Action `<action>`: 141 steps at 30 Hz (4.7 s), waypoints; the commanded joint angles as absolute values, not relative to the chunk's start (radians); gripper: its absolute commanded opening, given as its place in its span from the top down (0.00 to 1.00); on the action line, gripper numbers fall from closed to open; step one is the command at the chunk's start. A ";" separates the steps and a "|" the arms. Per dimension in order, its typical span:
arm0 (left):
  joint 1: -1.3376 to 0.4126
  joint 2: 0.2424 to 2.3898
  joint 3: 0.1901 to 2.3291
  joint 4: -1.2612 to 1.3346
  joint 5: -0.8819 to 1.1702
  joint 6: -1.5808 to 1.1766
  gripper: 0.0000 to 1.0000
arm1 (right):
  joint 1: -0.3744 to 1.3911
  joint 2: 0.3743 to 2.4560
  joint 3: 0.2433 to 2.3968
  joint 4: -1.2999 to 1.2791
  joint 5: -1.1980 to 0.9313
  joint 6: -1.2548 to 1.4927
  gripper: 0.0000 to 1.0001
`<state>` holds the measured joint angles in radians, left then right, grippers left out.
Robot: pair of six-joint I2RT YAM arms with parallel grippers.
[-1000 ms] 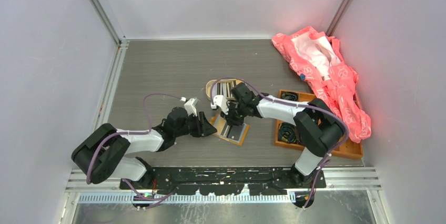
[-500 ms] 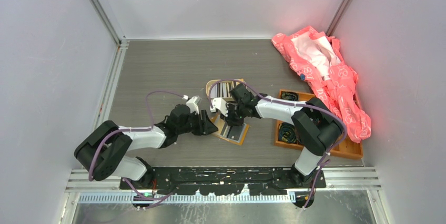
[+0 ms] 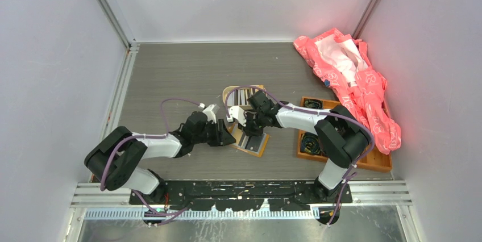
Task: Put the credit cards into the card holder
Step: Turn over the card slot in the card holder, then pick up the credit card from the storage box.
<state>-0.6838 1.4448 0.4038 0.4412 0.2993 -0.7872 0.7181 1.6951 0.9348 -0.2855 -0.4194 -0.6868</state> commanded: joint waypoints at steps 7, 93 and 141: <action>-0.681 1.274 0.429 0.300 0.234 -0.757 0.56 | 0.729 1.718 0.940 -0.316 -0.416 -0.700 0.89; -0.874 1.634 0.666 0.578 0.485 -0.873 0.46 | 0.356 1.508 1.053 -0.520 -0.827 -0.420 0.78; -0.433 1.433 0.695 0.243 0.472 -0.672 0.42 | 0.255 1.976 1.502 -0.456 -0.523 0.158 0.51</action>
<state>-0.4419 1.4406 0.7006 0.1734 0.4358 -0.6559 0.2470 1.9728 1.4536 -0.4500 -0.5457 0.1463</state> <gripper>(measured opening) 0.585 0.489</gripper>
